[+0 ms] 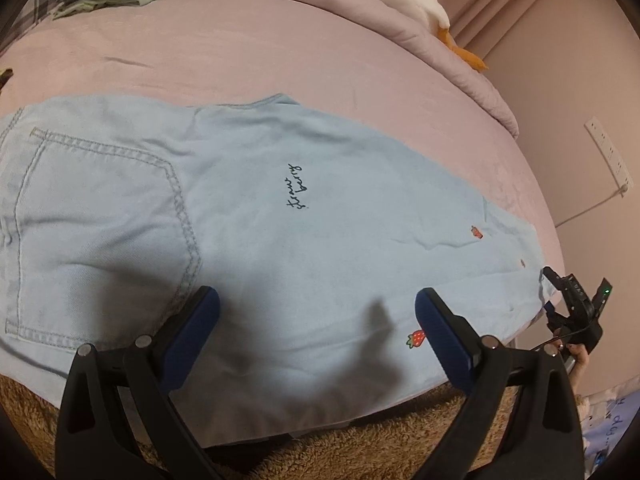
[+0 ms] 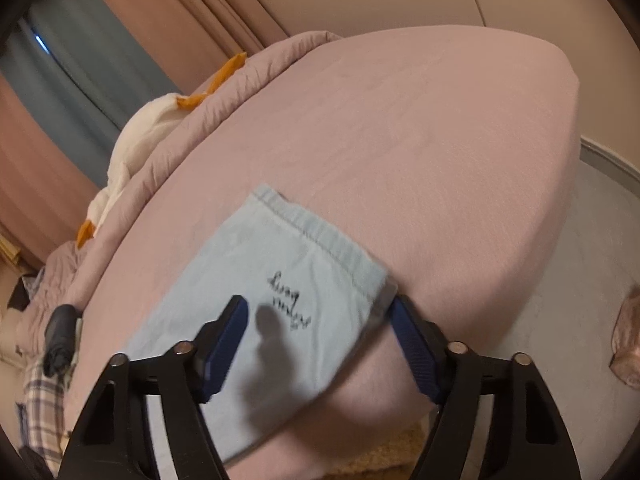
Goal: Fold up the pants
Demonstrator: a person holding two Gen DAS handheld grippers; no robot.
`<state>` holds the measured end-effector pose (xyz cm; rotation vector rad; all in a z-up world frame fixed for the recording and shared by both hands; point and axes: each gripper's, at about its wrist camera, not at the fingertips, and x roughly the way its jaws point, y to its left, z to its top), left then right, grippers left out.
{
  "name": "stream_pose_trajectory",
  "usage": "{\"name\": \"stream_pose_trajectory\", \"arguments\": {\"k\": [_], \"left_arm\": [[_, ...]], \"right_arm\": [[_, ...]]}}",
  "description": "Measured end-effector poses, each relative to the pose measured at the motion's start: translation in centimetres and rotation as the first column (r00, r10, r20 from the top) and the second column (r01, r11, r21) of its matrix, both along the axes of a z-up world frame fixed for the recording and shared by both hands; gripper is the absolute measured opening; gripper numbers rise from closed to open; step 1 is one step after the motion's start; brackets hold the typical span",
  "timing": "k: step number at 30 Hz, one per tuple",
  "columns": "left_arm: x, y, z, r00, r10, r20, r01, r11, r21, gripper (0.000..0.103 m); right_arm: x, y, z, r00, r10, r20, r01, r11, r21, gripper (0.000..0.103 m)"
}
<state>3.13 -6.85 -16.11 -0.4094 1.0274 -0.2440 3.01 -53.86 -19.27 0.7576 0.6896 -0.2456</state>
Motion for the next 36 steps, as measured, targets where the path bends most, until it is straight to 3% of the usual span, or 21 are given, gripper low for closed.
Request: {"name": "stream_pose_trajectory", "arguments": {"k": [2, 4, 6, 8, 10, 16, 20, 23, 29, 34, 36], "left_arm": [[0.2, 0.1, 0.0, 1.0, 0.0, -0.002, 0.0, 1.0, -0.009, 0.099], [0.2, 0.0, 0.0, 1.0, 0.0, 0.0, 0.0, 1.0, -0.008, 0.099], [0.2, -0.1, 0.0, 1.0, -0.002, -0.002, 0.002, 1.0, 0.001, 0.099], [0.3, -0.2, 0.2, 1.0, -0.003, -0.005, 0.004, 1.0, 0.006, 0.099], [0.1, 0.1, 0.3, 1.0, -0.009, 0.002, 0.009, 1.0, 0.005, 0.098], [-1.0, 1.4, 1.3, 1.0, 0.014, 0.012, -0.014, 0.999, -0.039, 0.093], [-2.0, 2.4, 2.8, 0.997, 0.043, 0.064, -0.042, 0.999, -0.026, 0.093], [-2.7, 3.3, 3.6, 0.994, 0.063, 0.089, -0.06, 0.998, -0.028, 0.093], [-3.8, 5.3, 4.0, 0.988, 0.109, 0.11, -0.108, 0.994, -0.019, 0.093], [-4.4, 6.4, 3.9, 0.983, 0.142, 0.113, -0.14, 0.99, -0.025, 0.093], [-4.5, 6.8, 3.8, 0.983, 0.148, 0.11, -0.147, 0.989, -0.023, 0.093]], "right_arm": [[0.5, -0.3, -0.1, 1.0, 0.003, 0.02, -0.003, 1.0, 0.023, 0.07], [0.7, -0.5, -0.3, 1.0, -0.004, 0.029, 0.003, 0.999, 0.038, 0.056], [1.3, -0.8, -0.9, 0.998, 0.003, 0.059, -0.009, 0.996, 0.09, 0.032], [2.0, -1.2, -1.9, 0.996, 0.021, 0.084, -0.038, 0.978, 0.206, 0.016], [1.8, -1.3, -1.4, 0.996, 0.001, 0.085, -0.022, 0.971, 0.24, 0.016], [1.0, 1.5, 5.0, 0.983, 0.045, 0.177, -0.058, 0.996, 0.072, 0.016], [1.2, 5.1, 10.5, 0.955, 0.139, 0.262, -0.133, 0.99, -0.041, 0.016], [1.7, 8.9, 14.1, 0.915, 0.245, 0.321, -0.22, 0.969, -0.11, 0.016], [2.7, 18.3, 17.1, 0.819, 0.471, 0.328, -0.413, 0.881, -0.232, 0.016], [4.6, 26.9, 14.7, 0.788, 0.591, 0.173, -0.523, 0.79, -0.32, 0.016], [5.2, 30.5, 13.0, 0.757, 0.646, 0.099, -0.584, 0.736, -0.343, 0.016]]}}
